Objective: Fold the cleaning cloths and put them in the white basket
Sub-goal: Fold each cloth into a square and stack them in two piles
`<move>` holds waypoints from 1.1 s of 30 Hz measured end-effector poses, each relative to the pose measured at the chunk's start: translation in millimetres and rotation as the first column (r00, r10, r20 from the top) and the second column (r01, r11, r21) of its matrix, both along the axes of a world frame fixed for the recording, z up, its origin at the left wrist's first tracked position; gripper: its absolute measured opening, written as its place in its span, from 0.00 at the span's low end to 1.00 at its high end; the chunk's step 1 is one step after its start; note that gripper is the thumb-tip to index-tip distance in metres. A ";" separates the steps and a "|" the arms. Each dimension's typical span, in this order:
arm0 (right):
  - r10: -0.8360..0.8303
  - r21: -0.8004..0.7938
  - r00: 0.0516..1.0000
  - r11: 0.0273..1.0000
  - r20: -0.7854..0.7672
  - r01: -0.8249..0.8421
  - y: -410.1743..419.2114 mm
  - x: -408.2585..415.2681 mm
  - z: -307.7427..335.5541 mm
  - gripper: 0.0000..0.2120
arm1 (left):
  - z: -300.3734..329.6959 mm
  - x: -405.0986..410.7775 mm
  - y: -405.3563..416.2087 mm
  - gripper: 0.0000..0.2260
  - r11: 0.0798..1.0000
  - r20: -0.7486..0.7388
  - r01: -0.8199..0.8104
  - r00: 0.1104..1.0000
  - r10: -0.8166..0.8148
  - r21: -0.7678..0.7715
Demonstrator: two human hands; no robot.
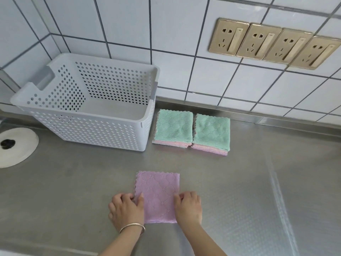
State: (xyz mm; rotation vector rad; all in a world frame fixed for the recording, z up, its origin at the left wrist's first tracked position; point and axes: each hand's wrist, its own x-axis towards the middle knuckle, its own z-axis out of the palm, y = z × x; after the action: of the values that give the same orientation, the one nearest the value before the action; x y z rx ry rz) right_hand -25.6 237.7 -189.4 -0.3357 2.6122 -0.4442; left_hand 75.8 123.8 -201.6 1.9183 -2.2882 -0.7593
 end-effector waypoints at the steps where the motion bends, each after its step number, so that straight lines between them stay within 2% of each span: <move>1: 0.017 0.001 1.000 1.000 0.026 -0.017 -2.3 1.9 1.2 0.16 | -0.8 -1.9 0.7 0.13 1.000 0.012 -0.015 1.000 0.015 0.013; 4: -0.031 -0.146 0.992 0.988 0.121 0.049 -3.8 3.0 9.3 0.09 | 4.5 -12.5 2.9 0.08 0.996 -0.091 -0.042 0.995 0.049 0.077; 7: -0.111 -0.399 0.966 0.895 0.233 0.199 1.4 -8.6 26.2 0.09 | 28.2 -33.2 9.5 0.06 0.982 -0.254 -0.046 0.963 0.092 0.182; 11: -0.217 -0.560 0.963 0.783 0.162 0.270 11.1 -58.0 61.9 0.11 | 78.3 -90.1 8.2 0.05 0.994 -0.509 0.056 0.861 0.002 0.098; 14: -0.329 -0.654 0.940 0.692 0.092 0.306 12.3 -125.3 88.6 0.10 | 108.1 -157.7 3.8 0.07 0.977 -0.590 0.214 0.790 -0.165 0.014; 17: -0.405 -0.667 0.910 0.656 0.085 0.354 11.7 -185.0 95.9 0.06 | 116.3 -220.0 0.4 0.15 0.937 -0.558 0.346 0.769 -0.311 -0.046; 20: -0.452 -0.620 0.885 0.664 0.111 0.417 12.7 -228.4 79.3 0.06 | 98.1 -267.0 -4.4 0.16 0.846 -0.468 0.521 0.724 -0.506 -0.109; 24: -0.470 -0.527 0.869 0.704 0.157 0.476 12.1 -255.4 56.7 0.07 | 67.4 -297.8 -12.7 0.19 0.689 -0.115 0.702 0.681 -0.723 -0.180; 26: -0.466 -0.495 0.871 0.727 0.154 0.477 12.2 -256.6 44.5 0.07 | 56.0 -299.3 -13.0 0.20 0.659 -0.003 0.735 0.668 -0.745 -0.159; 29: -0.478 -0.504 0.868 0.721 0.134 0.475 14.9 -256.1 33.5 0.06 | 47.5 -297.9 -10.5 0.17 0.698 -0.017 0.709 0.700 -0.714 -0.097; 33: -0.461 -0.454 0.883 0.771 0.087 0.447 13.3 -264.3 27.8 0.09 | 45.5 -299.8 -6.1 0.17 0.694 0.029 0.701 0.706 -0.707 -0.164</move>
State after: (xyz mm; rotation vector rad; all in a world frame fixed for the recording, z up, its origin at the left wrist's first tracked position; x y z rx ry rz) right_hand -289.8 251.0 -161.5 0.1641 2.5735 -1.2518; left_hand -224.0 117.7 -156.1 0.8856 -2.9596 -0.5941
